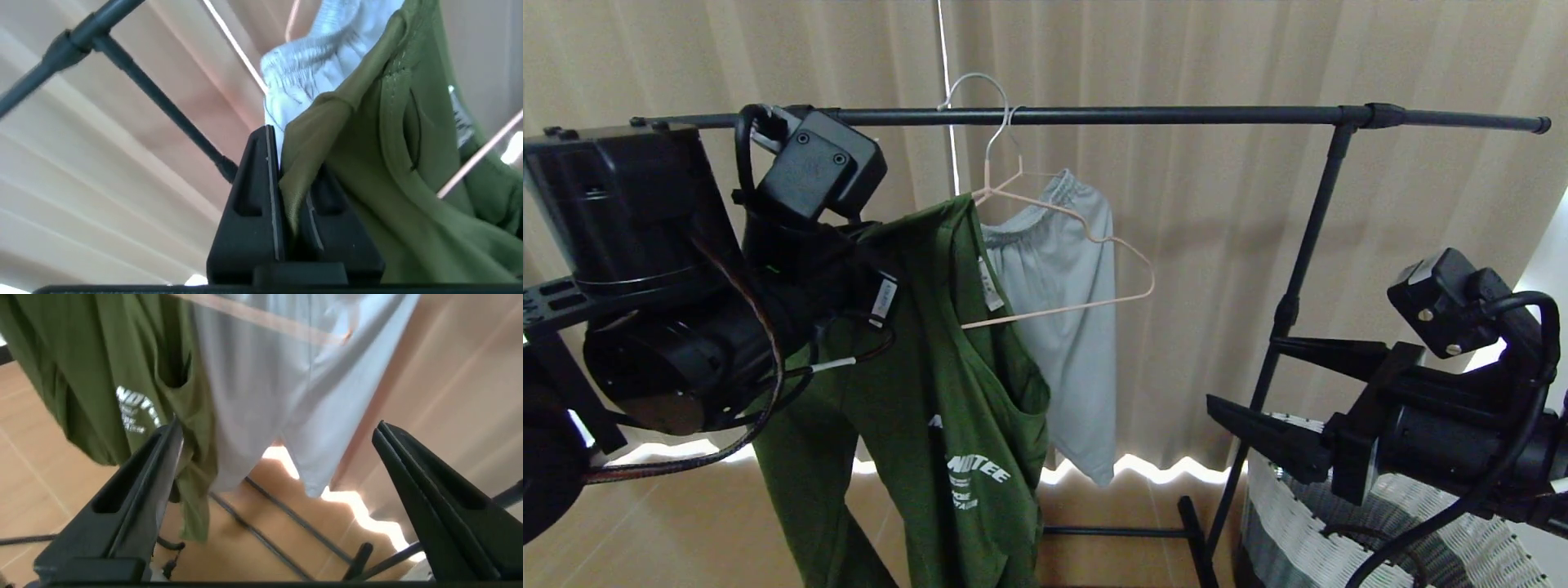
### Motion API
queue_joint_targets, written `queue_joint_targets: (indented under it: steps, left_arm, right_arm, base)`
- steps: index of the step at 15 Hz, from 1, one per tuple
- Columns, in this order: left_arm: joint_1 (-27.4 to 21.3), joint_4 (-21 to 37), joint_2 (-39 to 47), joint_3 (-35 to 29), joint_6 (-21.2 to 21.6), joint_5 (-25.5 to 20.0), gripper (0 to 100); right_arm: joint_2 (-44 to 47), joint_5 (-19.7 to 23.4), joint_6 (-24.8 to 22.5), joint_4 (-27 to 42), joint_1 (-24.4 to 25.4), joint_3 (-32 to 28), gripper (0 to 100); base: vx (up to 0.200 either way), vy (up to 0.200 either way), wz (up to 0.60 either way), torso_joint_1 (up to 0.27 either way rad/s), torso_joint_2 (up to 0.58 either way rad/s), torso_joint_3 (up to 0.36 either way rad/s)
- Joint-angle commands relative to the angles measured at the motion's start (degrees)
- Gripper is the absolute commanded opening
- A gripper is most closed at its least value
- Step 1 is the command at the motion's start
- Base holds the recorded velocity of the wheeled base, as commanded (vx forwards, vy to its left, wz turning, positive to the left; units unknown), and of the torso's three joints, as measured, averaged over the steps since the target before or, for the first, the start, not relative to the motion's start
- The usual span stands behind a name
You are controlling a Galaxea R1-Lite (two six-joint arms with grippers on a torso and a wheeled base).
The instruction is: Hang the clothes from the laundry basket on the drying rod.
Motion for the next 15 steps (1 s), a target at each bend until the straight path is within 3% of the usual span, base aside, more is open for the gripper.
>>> queue_joint_targets:
  steps: [1, 3, 7, 10, 15]
  left_arm:
    - [-0.35, -0.01, 0.23, -1.34, -1.06, -0.14, 0]
    - [-1.32, -0.62, -0.12, -1.78, -3.35, -0.58, 0]
    - [-6.24, -1.59, -2.32, -1.87, -3.26, -0.85, 0]
    - [-9.75, -1.59, -3.2, -2.22, -3.26, -0.85, 0]
    - [-10.63, -1.59, -3.11, -3.01, -3.17, -3.57, 0]
  right_arm:
    - [1.21, 0.06, 1.3, -0.07, 2.74, -0.09, 100]
    - [3.75, -0.03, 3.23, -2.1, 4.67, -0.44, 100]
    - [12.46, -0.73, 2.53, -12.29, 4.76, -3.34, 100]
    - [16.32, -0.91, 2.62, -12.38, 4.93, -6.5, 100]
    - [20.54, -1.96, 2.62, -12.47, 4.93, -8.97, 100]
  base:
    - [0.0, 0.0, 0.0, 0.0, 0.0, 0.0]
    - [0.0, 0.0, 0.0, 0.0, 0.0, 0.0]
    - [0.0, 0.0, 0.0, 0.0, 0.0, 0.0]
    - [0.0, 0.0, 0.0, 0.0, 0.0, 0.0]
    - [0.0, 0.0, 0.0, 0.0, 0.0, 0.0]
